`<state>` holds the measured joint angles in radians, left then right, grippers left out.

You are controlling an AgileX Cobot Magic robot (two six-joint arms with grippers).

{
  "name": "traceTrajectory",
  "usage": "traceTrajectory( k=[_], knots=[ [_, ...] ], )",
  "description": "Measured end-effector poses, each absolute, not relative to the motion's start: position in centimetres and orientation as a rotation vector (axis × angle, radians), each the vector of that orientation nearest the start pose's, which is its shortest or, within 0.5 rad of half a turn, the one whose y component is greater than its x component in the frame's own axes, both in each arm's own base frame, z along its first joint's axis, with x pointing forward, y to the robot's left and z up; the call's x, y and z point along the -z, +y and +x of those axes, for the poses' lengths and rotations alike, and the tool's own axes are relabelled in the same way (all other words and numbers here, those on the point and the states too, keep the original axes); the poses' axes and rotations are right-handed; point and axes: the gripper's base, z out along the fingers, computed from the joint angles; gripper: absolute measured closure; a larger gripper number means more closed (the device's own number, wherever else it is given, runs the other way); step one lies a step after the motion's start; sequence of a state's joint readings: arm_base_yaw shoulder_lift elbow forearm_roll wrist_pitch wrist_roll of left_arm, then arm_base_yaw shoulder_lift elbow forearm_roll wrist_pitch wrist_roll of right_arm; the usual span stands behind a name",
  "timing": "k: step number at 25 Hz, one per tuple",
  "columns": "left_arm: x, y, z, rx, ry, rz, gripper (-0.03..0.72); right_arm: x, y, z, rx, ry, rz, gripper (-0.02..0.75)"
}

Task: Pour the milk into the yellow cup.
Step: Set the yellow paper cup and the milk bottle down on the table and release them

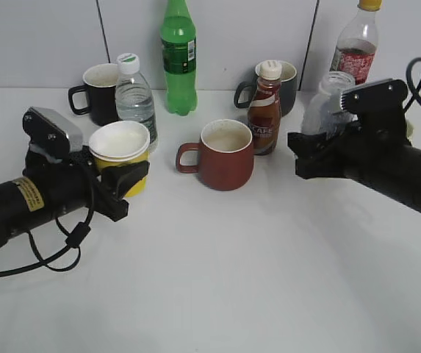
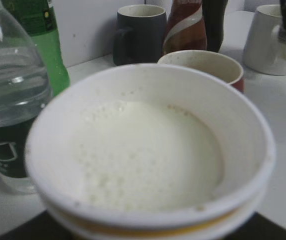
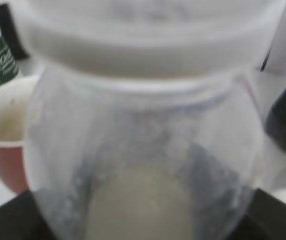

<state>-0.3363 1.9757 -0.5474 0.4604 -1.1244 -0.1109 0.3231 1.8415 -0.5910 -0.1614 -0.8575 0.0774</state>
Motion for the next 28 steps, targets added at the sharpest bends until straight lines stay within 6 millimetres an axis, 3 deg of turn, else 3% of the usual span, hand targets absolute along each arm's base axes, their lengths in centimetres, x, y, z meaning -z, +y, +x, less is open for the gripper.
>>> traceTrajectory(
  k=[6,11,22,28],
  knots=[
    [-10.2,-13.3,28.5,0.508,1.721,0.625,0.338,-11.6,11.2,29.6,-0.344,1.841,-0.411,0.297],
    [-8.3,-13.8,29.7,0.511,1.746,0.626,0.339,-10.4,11.3,29.7,-0.349,1.83,-0.415,0.297],
    [-5.6,-14.3,31.3,0.516,1.771,0.626,0.336,-10.3,11.3,29.7,-0.347,1.826,-0.419,0.297],
    [-5.5,-14.3,31.3,0.513,1.78,0.629,0.215,-10.3,11.3,29.7,-0.33,1.818,-0.442,0.299]
  ],
)
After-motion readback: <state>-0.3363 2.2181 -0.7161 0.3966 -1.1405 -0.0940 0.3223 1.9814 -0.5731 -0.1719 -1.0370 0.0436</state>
